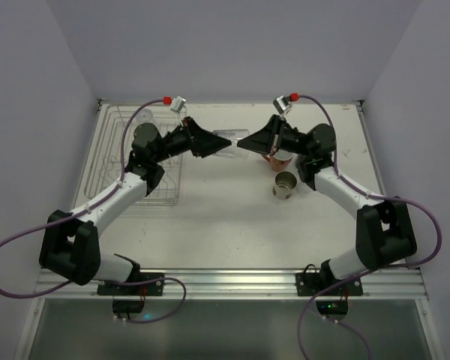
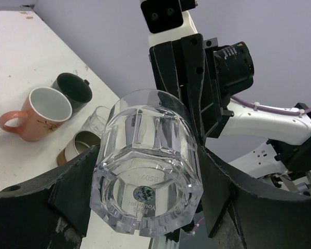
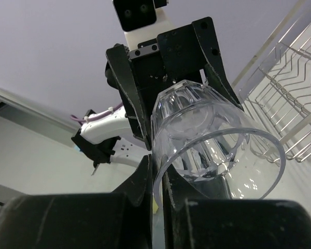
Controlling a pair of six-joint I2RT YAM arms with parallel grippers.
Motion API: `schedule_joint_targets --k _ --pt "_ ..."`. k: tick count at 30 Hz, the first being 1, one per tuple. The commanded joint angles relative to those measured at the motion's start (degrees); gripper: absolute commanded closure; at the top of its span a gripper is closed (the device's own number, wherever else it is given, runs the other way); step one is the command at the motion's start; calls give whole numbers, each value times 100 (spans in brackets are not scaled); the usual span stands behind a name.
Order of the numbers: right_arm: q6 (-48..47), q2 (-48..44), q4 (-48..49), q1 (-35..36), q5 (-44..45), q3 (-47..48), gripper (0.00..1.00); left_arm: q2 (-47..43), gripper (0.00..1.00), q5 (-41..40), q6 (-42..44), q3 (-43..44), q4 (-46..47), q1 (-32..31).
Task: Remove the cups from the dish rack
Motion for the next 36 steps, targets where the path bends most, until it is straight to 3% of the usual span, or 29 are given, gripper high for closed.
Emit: schedule_joint_targets --k 1,2,4,10,13,14,15,17,20,25,36 --pt "-701 -227 -653 49 379 238 100 -66 75 -21 222 1 -51 -117" --pt "-972 -263 -1064 49 388 308 100 -102 27 -144 484 97 -453 -108" --pt "-1237 -316 -1488 49 379 370 100 -224 1 -293 801 255 -946 -64" --pt "-2529 -562 -3473 49 669 765 100 -733 0 -821 1663 695 -2275 673" --pt "-3512 -457 -5194 110 1098 1335 100 -866 0 -1487 2128 1002 -3345 1174" --pt "-4089 -326 -6191 154 1239 1511 100 -849 0 -2177 2278 1325 -3723 1245" --pt "-4365 -255 -6662 206 1719 1896 100 -814 0 -2567 2610 1485 -4414 1307" --pt "-5040 -80 -7733 434 2292 2232 100 -613 0 -3793 2989 1958 -4928 1307" --pt "-5447 211 -8421 821 3268 2558 100 -156 0 -5043 3228 2538 -5755 1334" --pt "-5730 1018 -9285 1436 5033 3112 100 599 0 -6120 3492 3041 -6275 1404" --pt "-5818 1890 -10375 1868 7102 3640 100 1919 0 -5982 3668 3851 -6654 1790"
